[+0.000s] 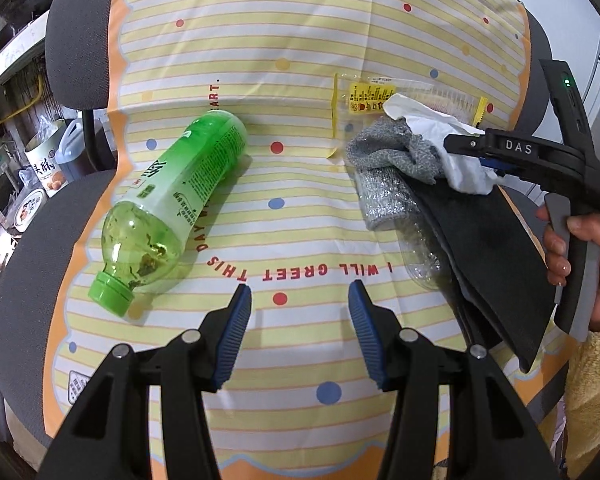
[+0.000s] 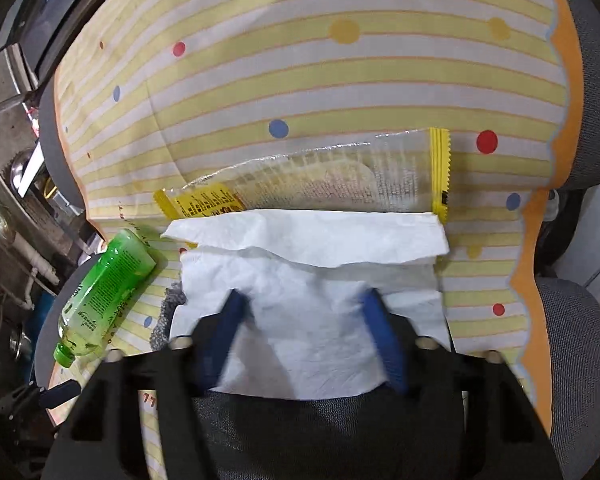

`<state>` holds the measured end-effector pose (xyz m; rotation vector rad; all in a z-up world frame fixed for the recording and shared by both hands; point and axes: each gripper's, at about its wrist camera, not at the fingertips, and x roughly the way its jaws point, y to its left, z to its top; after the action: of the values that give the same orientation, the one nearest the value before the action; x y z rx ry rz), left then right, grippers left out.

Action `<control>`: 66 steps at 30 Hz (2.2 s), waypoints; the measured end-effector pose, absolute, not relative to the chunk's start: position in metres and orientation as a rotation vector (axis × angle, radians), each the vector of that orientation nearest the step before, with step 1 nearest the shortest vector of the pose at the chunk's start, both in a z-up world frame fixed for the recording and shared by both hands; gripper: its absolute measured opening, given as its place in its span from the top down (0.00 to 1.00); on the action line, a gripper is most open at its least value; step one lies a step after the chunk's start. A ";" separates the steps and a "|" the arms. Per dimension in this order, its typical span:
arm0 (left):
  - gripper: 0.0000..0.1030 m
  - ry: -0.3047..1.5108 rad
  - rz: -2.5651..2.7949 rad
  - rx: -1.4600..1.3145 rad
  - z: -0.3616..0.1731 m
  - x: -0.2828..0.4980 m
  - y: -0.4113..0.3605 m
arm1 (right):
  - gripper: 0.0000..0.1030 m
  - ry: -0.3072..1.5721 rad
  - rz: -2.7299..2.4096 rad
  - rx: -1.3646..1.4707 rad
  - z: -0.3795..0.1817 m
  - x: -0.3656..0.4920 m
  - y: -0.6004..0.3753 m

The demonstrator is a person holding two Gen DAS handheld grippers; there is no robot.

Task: Collect trash
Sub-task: 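Grasp the white tissue with the right tool, then grasp the grey cloth with the left tool while the right tool holds the tissue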

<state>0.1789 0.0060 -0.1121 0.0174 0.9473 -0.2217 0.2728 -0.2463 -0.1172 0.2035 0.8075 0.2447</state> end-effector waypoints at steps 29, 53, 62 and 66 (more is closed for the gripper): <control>0.32 0.819 -0.395 0.114 -0.071 0.195 -0.071 | 0.98 0.737 -0.027 0.227 -0.081 0.122 -0.298; 0.50 0.848 -0.513 0.249 -0.107 0.301 -0.156 | 0.98 0.741 0.016 0.293 -0.098 0.153 -0.323; 0.94 0.731 -0.503 0.144 -0.064 0.296 -0.134 | 0.98 0.688 0.009 0.281 -0.087 0.150 -0.322; 0.94 0.613 -0.494 0.070 -0.014 0.277 -0.115 | 0.98 0.666 -0.009 0.276 -0.074 0.146 -0.321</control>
<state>0.2767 -0.1153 -0.0145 0.0704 0.6133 -0.4944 0.1458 -0.3214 -0.0742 0.2759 0.6664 -0.0093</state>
